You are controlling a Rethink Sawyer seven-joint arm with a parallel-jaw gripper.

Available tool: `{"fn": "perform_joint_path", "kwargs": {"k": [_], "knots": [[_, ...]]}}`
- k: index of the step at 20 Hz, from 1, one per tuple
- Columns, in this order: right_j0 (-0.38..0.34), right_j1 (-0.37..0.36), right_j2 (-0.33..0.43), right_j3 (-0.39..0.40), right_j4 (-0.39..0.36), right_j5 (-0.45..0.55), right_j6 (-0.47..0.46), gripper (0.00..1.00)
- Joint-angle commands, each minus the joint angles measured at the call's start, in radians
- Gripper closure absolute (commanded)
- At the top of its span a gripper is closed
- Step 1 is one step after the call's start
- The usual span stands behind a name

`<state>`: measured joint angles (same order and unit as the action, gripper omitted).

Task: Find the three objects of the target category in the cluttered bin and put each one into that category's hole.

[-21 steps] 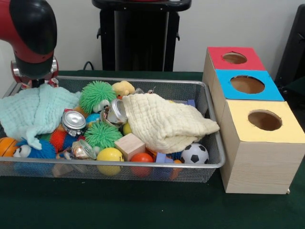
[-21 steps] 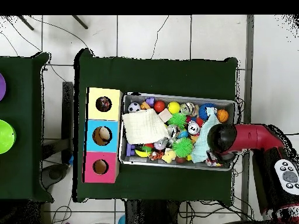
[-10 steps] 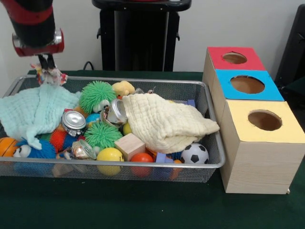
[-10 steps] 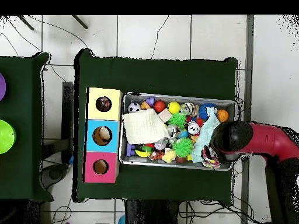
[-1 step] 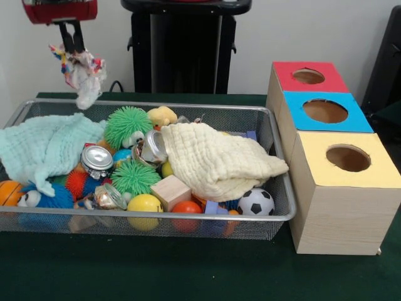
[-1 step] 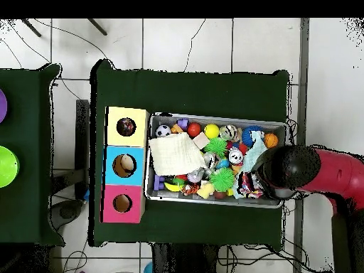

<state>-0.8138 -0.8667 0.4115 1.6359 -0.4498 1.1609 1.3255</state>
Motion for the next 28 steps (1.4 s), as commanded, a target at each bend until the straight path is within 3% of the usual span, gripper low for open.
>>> {"fn": "perform_joint_path", "kwargs": {"k": [1,7,17,28], "knots": [[0.001,-0.169,0.11,0.166,0.135,-0.005,-0.138,1.0],[0.005,-0.228,0.129,0.218,0.254,-0.076,-0.09,1.0],[0.082,-0.261,0.107,0.254,0.34,-0.227,0.054,1.0],[0.155,-0.25,0.061,0.268,0.387,-0.396,0.137,1.0]]}}
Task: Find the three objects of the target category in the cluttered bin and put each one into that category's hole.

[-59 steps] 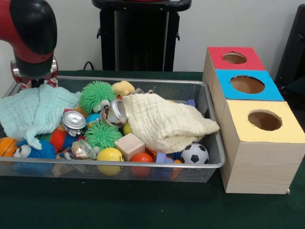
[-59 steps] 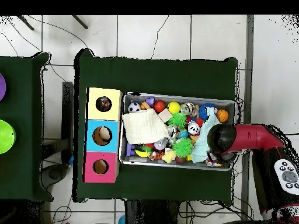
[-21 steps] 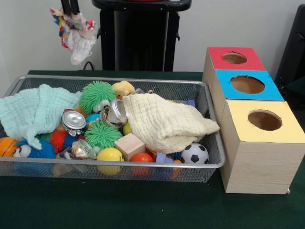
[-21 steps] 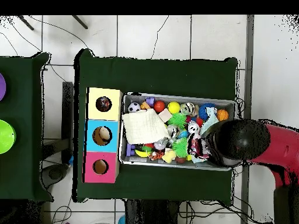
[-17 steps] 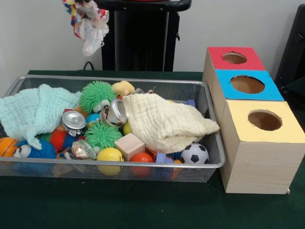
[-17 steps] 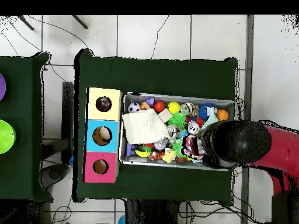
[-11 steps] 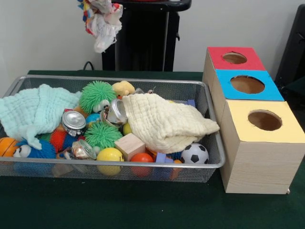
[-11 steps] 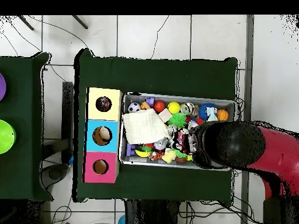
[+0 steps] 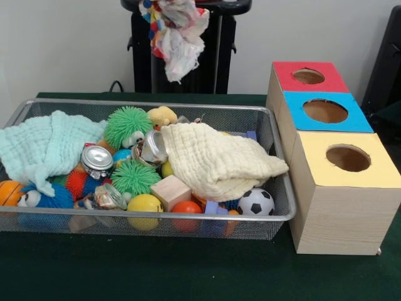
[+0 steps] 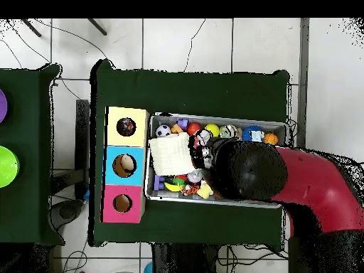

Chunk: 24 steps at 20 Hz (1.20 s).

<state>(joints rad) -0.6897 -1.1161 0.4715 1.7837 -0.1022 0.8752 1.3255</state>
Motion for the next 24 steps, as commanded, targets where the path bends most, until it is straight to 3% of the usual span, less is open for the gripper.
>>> {"fn": "perform_joint_path", "kwargs": {"k": [1,24], "knots": [[0.038,0.002,-0.001,0.121,0.043,-0.126,0.146,1.0],[0.176,0.026,-0.085,0.146,0.122,-0.265,0.252,1.0]]}}
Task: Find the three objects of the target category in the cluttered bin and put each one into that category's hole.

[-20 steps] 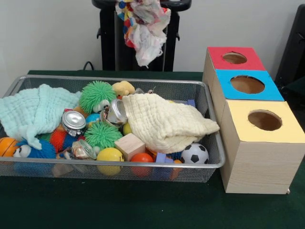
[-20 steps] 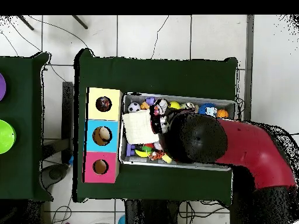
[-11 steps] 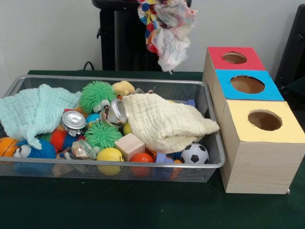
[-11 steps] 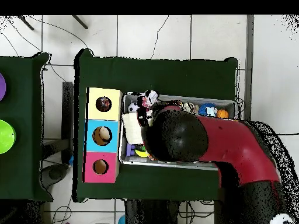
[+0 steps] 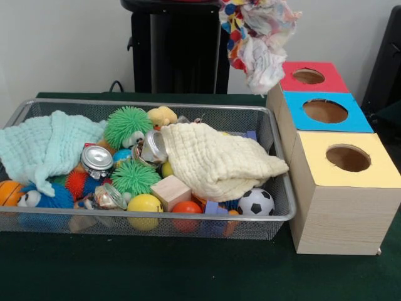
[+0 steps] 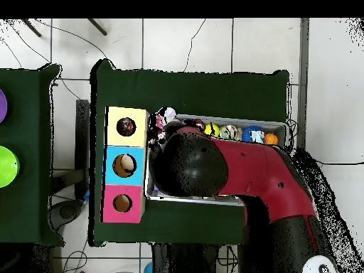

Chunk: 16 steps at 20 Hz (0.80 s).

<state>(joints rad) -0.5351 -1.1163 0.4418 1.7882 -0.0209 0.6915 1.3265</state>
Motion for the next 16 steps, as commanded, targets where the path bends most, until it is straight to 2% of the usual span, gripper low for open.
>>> {"fn": "perform_joint_path", "kwargs": {"k": [1,8,16], "knots": [[0.03,0.031,-0.062,0.144,0.04,-0.094,0.255,1.0],[0.09,0.08,-0.104,0.141,0.042,-0.188,0.281,1.0],[0.109,0.125,-0.075,0.179,0.111,-0.305,0.287,1.0]]}}
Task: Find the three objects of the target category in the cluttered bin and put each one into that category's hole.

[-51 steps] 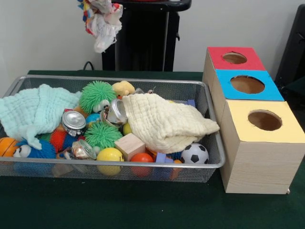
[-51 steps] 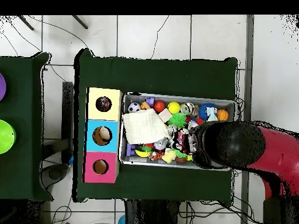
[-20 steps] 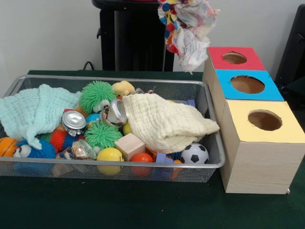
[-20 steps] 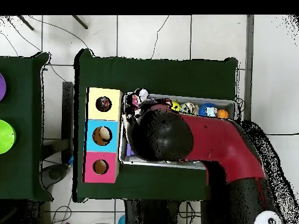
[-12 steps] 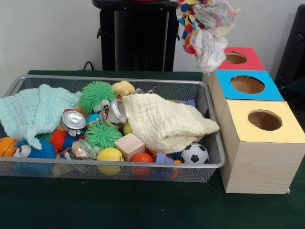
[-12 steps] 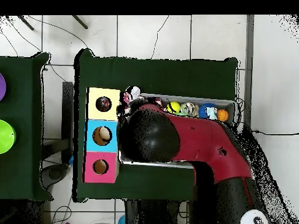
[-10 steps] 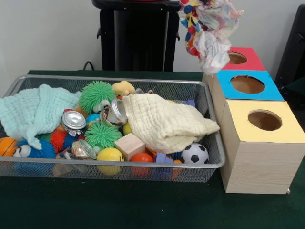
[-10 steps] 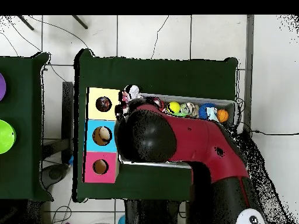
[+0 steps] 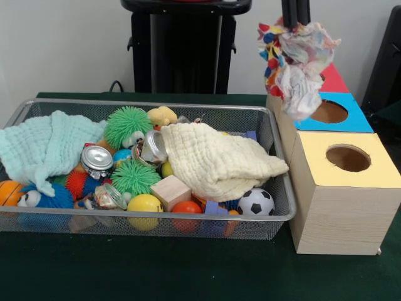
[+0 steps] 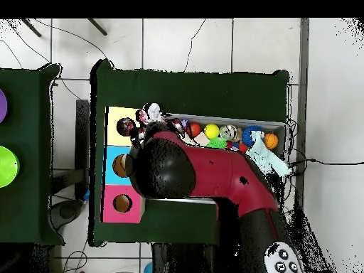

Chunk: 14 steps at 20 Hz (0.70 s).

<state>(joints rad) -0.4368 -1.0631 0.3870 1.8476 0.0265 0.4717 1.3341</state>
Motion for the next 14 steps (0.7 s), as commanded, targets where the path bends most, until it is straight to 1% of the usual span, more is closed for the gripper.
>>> {"fn": "perform_joint_path", "kwargs": {"k": [1,4,8,14], "knots": [[0.014,0.078,-0.015,0.125,0.073,-0.094,0.28,1.0],[0.027,0.095,-0.01,0.139,0.104,-0.099,0.286,1.0],[0.037,0.11,0.0,0.162,0.134,-0.134,0.279,1.0],[0.005,0.138,0.072,0.207,0.182,-0.198,0.267,1.0]]}}
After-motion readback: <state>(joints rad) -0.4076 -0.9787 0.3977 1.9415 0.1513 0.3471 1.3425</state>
